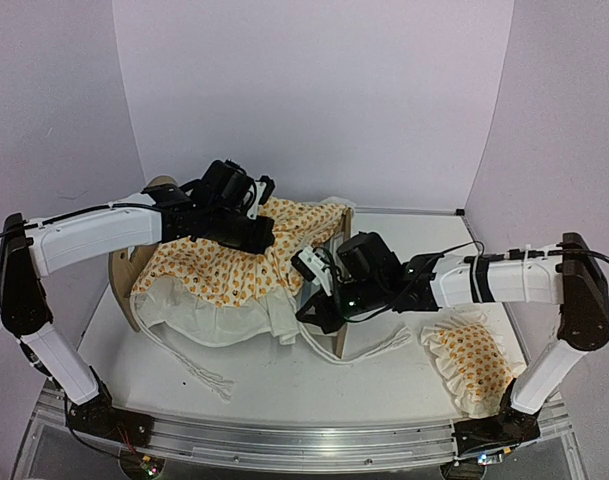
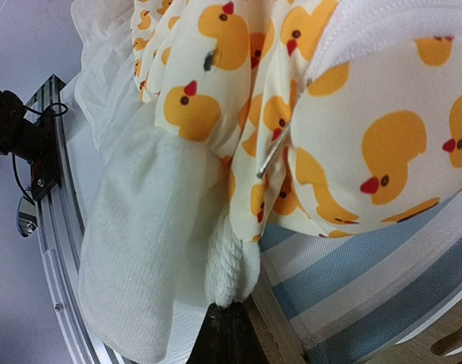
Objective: Set up the pet bed
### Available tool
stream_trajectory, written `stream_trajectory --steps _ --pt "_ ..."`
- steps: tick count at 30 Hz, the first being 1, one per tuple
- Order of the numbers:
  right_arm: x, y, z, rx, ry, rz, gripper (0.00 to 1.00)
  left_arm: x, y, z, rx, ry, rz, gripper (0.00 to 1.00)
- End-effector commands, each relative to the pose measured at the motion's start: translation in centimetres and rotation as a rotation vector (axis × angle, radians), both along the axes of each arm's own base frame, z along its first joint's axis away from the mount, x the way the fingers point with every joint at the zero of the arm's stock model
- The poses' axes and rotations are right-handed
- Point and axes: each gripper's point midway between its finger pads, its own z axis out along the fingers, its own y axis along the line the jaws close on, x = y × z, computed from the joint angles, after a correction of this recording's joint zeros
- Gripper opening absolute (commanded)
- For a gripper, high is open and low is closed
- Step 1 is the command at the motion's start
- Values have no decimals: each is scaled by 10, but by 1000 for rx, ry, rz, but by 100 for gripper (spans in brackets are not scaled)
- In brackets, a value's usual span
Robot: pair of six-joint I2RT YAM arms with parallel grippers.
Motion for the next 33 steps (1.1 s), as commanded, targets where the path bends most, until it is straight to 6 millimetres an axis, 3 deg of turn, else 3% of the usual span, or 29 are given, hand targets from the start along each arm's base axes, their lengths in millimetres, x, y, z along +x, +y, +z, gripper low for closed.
stream_trajectory --steps 1,4,8,15,18,20,21,22,25,30,33 --pt "4 -3 52 50 -34 -30 0 4 7 29 -51 -74 21 0" --pt "0 -7 77 60 -20 -42 0 5 7 24 -41 -70 23 0" --pt "5 -9 94 37 2 -83 0 6 7 15 -25 -56 23 0" --pt "13 8 103 57 58 -101 0 -2 9 16 -33 -51 2 0" --pt "21 12 103 61 71 -118 0 -6 16 24 -39 -67 8 13" --pt "22 18 106 72 83 -111 0 -11 22 31 -55 -72 15 38" --pt "24 21 105 75 92 -114 0 -15 25 36 -69 -75 17 43" --pt "25 23 105 76 100 -115 0 -22 30 46 -98 -84 17 55" --pt "29 25 105 80 108 -137 0 -46 35 67 -201 -99 -37 67" --pt "40 26 117 143 125 -179 0 -103 27 93 -483 -164 -203 68" --pt "46 28 125 187 154 -190 0 -120 20 82 -607 -139 -231 65"
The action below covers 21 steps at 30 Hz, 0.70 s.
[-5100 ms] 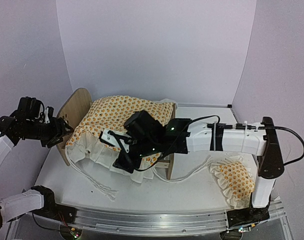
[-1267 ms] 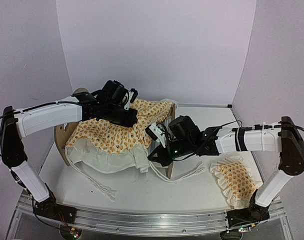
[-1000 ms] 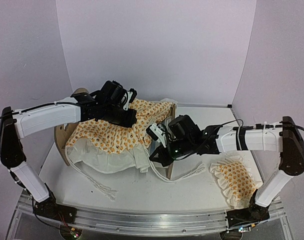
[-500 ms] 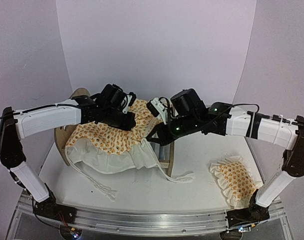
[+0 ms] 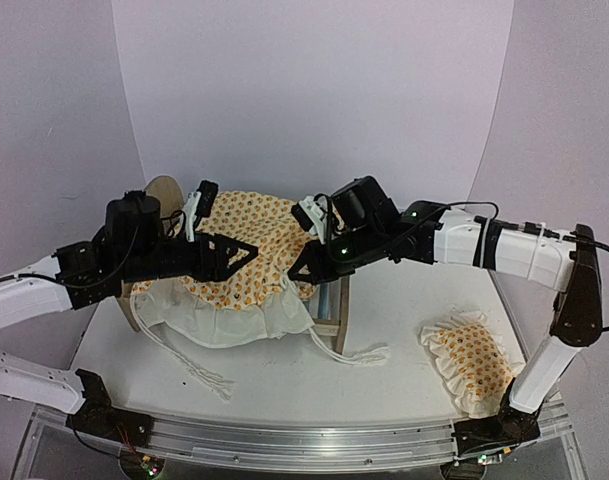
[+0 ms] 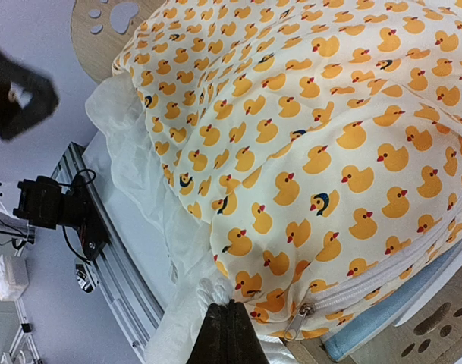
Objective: Set up the pet bed
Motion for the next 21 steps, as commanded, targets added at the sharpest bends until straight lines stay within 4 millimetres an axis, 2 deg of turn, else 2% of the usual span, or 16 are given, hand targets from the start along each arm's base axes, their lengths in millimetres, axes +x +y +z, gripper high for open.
stream_trajectory --steps 1,6,9,13,17,21 --pt "17 12 47 152 -17 -41 0 -23 -28 10 -222 -4 -109 64" --pt "15 14 54 192 -1 -39 0 -22 -71 -20 -132 40 -127 64" --pt "11 13 58 216 3 -32 0 -10 -79 -42 -97 82 -74 66" --pt "8 12 62 232 0 -22 0 1 -86 -54 -70 100 -40 60" --pt "3 12 61 246 7 5 0 13 -86 -69 -41 121 28 44" --pt "-1 6 54 227 -12 10 0 24 -69 -92 30 130 131 15"
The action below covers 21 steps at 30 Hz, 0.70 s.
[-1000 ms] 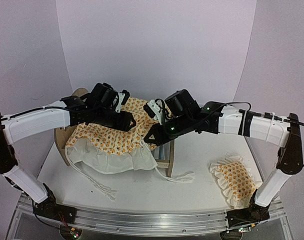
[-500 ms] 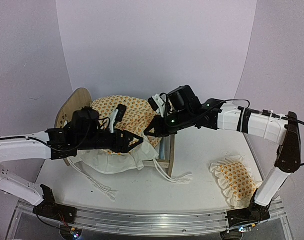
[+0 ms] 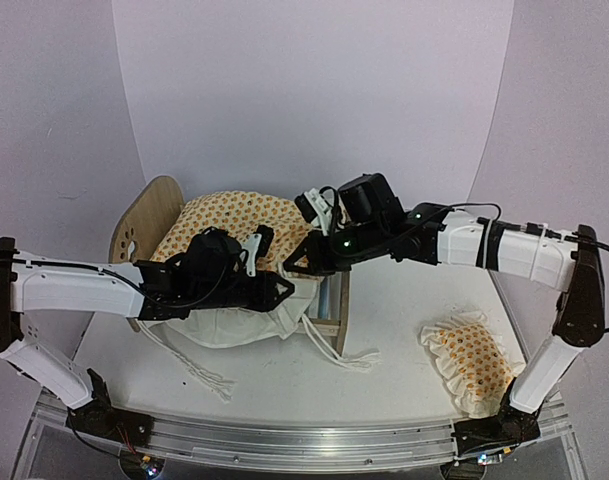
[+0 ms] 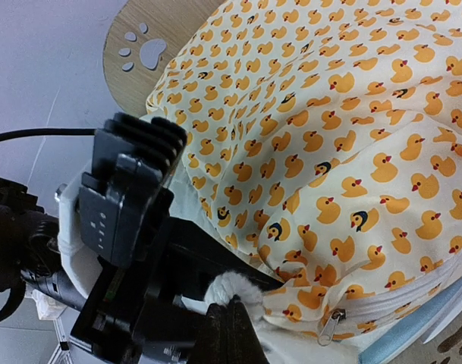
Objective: Set up the pet bed
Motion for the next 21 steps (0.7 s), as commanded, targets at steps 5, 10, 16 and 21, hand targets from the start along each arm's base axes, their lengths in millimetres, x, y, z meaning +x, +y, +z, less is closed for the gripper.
stream_trajectory --steps 5,10,16,21 --pt "0 -22 19 -19 -160 -2 29 12 18 6 15 -68 82 0" --pt "-34 -43 -8 -87 -279 206 50 -3 18 25 -52 -129 -12 0" --pt "-48 -48 -43 -126 -265 295 50 -31 8 52 -163 -196 -188 0" --pt "-47 -32 -51 -29 -252 314 37 -38 1 60 -182 -224 -251 0"
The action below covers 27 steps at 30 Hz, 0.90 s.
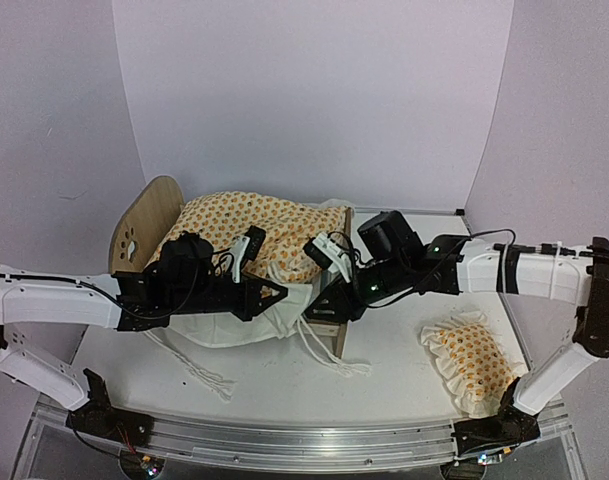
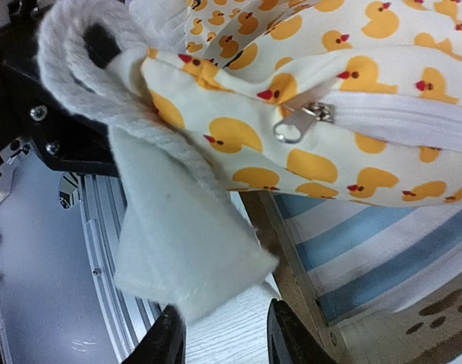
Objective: Set up the pet bed
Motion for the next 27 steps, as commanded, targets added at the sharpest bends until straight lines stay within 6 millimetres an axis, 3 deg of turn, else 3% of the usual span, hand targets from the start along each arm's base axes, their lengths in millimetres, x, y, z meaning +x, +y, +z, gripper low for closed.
stream_trajectory --steps 1,9,11,18,23,25,27 --pt "8 19 8 128 -35 42 36 -9 -10 39 -102 -99 -94 0" --pt "22 27 -6 143 -56 38 34 -6 -7 42 -106 -107 -85 0" --pt "22 30 -3 170 -62 46 27 -5 -6 42 -109 -103 -83 0" --pt "-25 39 6 305 114 212 26 11 4 46 -117 -98 7 0" --pt "-37 38 7 278 146 85 8 23 12 45 -115 -95 72 0" --pt "-39 38 13 280 165 20 8 26 13 41 -108 -89 78 0" --pt "-55 48 20 293 200 31 10 25 12 37 -104 -77 64 0"
